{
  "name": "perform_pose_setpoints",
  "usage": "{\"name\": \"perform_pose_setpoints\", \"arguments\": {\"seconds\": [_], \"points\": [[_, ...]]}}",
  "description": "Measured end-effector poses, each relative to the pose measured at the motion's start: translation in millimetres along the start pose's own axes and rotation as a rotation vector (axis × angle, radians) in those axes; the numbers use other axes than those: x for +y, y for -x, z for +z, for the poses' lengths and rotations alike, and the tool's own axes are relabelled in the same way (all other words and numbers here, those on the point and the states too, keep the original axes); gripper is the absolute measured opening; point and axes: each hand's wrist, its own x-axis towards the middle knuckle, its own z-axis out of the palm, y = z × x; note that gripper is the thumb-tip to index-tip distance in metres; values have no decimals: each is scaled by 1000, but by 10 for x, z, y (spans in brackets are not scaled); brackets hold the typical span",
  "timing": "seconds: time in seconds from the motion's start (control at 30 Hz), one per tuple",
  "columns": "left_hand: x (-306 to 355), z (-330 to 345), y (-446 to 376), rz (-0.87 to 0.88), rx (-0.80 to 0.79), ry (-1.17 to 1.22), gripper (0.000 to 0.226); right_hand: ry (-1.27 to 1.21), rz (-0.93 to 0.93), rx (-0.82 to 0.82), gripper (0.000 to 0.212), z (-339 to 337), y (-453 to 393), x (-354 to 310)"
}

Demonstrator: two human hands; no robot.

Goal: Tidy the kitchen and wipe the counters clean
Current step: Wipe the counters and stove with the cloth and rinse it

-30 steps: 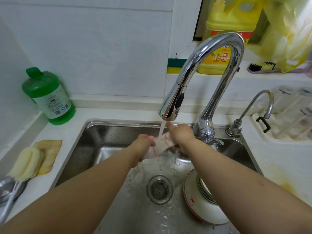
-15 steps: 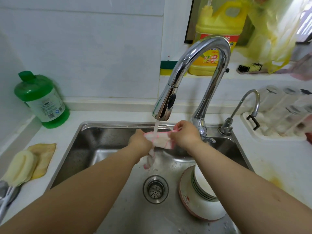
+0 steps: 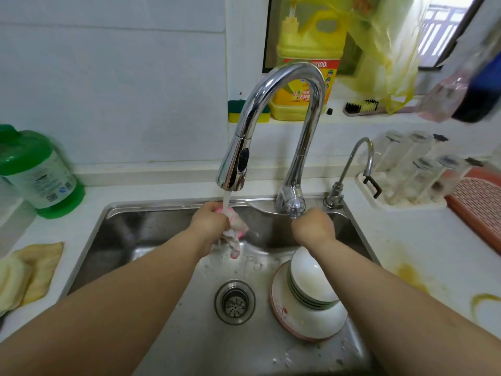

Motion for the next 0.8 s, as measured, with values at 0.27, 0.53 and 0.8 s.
{"name": "perform_pose_setpoints", "arguments": {"seconds": [0.27, 0.53, 0.8], "points": [[8, -124, 31, -30, 37, 137, 39, -73, -85, 14, 27, 9, -118, -149], [75, -281, 150, -107, -171, 519, 48, -166, -707, -388, 83, 624, 266, -397], [90, -469, 257, -95, -344, -235, 47, 210, -923, -347, 32, 604, 247, -587]]}}
